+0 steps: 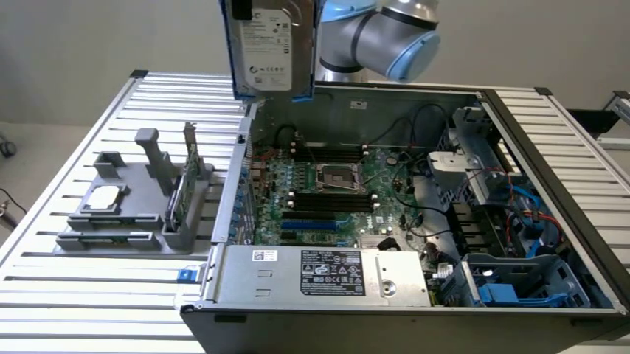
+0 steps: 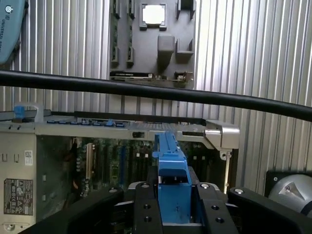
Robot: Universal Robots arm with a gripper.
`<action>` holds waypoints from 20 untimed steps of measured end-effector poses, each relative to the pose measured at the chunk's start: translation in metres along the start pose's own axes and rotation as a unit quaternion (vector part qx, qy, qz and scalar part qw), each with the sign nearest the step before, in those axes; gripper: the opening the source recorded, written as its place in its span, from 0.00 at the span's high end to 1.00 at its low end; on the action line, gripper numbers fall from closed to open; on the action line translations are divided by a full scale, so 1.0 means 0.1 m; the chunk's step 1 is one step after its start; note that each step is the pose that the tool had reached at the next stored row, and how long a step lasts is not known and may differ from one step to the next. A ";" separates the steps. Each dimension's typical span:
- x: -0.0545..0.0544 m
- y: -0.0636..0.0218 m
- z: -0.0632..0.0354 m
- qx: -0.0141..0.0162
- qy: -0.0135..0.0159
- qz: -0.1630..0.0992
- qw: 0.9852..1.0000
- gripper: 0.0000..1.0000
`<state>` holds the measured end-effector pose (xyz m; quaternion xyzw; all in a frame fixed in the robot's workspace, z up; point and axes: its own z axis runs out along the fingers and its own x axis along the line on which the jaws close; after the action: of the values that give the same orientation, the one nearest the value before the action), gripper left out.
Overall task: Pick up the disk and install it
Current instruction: 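Pick up the disk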
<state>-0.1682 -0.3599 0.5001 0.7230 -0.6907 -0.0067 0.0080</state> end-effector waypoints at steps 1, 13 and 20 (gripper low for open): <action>0.02 -0.044 -0.004 0.000 0.000 0.000 1.000 0.68; 0.22 -0.512 -0.104 0.000 -0.002 0.000 1.000 0.68; 0.36 -0.798 -0.266 -0.002 -0.002 0.000 1.000 0.68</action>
<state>-0.0863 -0.3924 0.5251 0.7230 -0.6907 -0.0097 0.0084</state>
